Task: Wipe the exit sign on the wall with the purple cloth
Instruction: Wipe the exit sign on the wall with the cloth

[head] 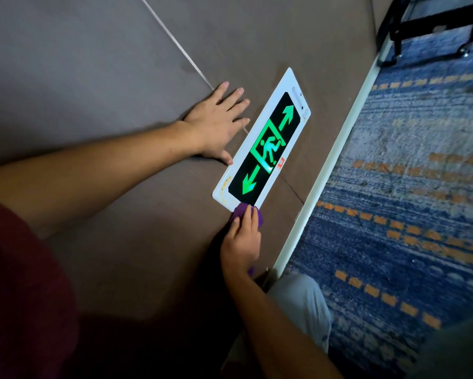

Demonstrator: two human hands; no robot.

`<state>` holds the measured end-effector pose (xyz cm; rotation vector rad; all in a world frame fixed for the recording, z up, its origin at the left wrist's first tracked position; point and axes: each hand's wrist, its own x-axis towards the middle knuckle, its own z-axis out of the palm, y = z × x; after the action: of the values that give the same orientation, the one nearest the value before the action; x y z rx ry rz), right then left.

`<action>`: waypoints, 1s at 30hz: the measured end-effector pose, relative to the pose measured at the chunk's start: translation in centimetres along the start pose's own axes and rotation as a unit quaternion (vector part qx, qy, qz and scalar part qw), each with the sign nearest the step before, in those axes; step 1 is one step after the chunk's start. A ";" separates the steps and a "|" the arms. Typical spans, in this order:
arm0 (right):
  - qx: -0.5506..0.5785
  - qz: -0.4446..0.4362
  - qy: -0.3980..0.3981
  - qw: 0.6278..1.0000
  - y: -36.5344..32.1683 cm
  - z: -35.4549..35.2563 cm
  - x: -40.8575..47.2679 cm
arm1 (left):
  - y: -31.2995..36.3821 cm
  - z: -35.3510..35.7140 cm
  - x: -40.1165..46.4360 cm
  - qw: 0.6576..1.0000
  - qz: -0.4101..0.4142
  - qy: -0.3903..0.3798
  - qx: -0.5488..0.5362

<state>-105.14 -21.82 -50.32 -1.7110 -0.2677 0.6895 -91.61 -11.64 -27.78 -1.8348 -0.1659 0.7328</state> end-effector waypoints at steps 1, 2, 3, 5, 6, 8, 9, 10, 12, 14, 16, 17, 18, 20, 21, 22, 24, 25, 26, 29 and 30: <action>-0.005 -0.011 0.001 1.000 -0.2 -0.1 -0.3 | 0.1 -0.1 0.0 1.000 0.001 0.002 -0.005; -0.007 -0.021 0.001 1.000 -0.4 -0.1 -0.4 | 0.0 -0.2 0.0 1.000 0.001 0.002 -0.011; -0.008 -0.029 0.000 1.000 -0.6 -0.1 -0.5 | -0.1 -0.3 -0.1 1.000 -0.001 0.000 -0.016; -0.013 -0.034 0.004 0.999 -1.3 0.0 -0.3 | -0.2 -0.2 -0.2 1.000 -0.002 -0.005 -0.023; -0.014 -0.033 0.007 0.999 -1.7 0.0 -0.1 | -0.2 -0.3 -0.2 1.000 -0.002 -0.007 -0.025; -0.016 -0.037 0.010 0.999 -2.3 -0.1 0.1 | 0.0 -0.5 -0.2 1.000 -0.007 -0.011 -0.026; -0.017 -0.042 0.011 0.999 -2.4 -0.1 0.1 | 0.1 -0.6 -0.2 1.000 -0.008 -0.013 -0.024; -0.016 -0.043 0.011 0.999 -2.4 0.0 0.1 | 0.1 -0.6 -0.2 1.000 -0.007 -0.013 -0.024; -0.009 -0.030 0.011 0.999 -2.0 0.0 0.4 | 0.0 -0.7 -0.2 0.999 -0.004 -0.012 -0.029; 0.007 0.003 0.005 1.000 -1.5 0.0 0.9 | -0.1 -0.7 -0.3 0.999 -0.004 -0.011 -0.031; 0.005 0.027 -0.011 1.000 -1.0 -0.1 1.6 | -0.1 -0.6 -0.3 0.999 -0.005 -0.011 -0.031; -0.002 0.035 -0.016 0.999 -0.8 -0.2 1.8 | -0.1 -0.6 -0.3 0.999 -0.005 -0.009 -0.033; -0.007 0.042 -0.021 0.999 -0.5 -0.4 2.0 | 0.0 -0.6 -0.3 0.999 -0.004 -0.008 -0.036; -0.009 0.055 -0.025 0.998 -0.3 -0.6 2.1 | 0.0 -0.6 -0.2 0.999 -0.005 -0.004 -0.040; -0.007 0.051 -0.023 0.998 -0.6 -0.6 1.9 | -0.1 -0.6 -0.1 0.999 -0.005 -0.003 -0.040; -0.004 0.036 -0.017 0.999 -1.2 -0.6 1.7 | -0.1 -0.5 -0.1 0.999 -0.005 -0.003 -0.040; 0.004 -0.017 0.003 1.000 -2.8 -0.3 1.4 | -0.2 -0.4 0.0 0.999 -0.003 0.000 -0.042; 0.010 -0.037 0.010 0.999 -3.6 -0.2 1.3 | -0.2 -0.3 0.0 0.999 -0.001 0.003 -0.044; 0.016 -0.048 0.014 0.999 -4.3 -0.1 1.3 | -0.1 -0.2 0.1 0.999 0.002 0.007 -0.047; 0.012 -0.072 0.013 0.997 -4.2 -0.3 1.2 | -0.2 -0.3 0.0 0.998 0.004 0.009 -0.057; 0.005 -0.078 0.012 0.997 -3.7 -0.3 1.2 | -0.3 -0.3 0.1 0.998 0.006 0.007 -0.059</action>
<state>-103.35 -20.48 -47.19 -1.6675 -0.3760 0.5536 -91.31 -11.72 -27.45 -1.9545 -0.1928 0.7302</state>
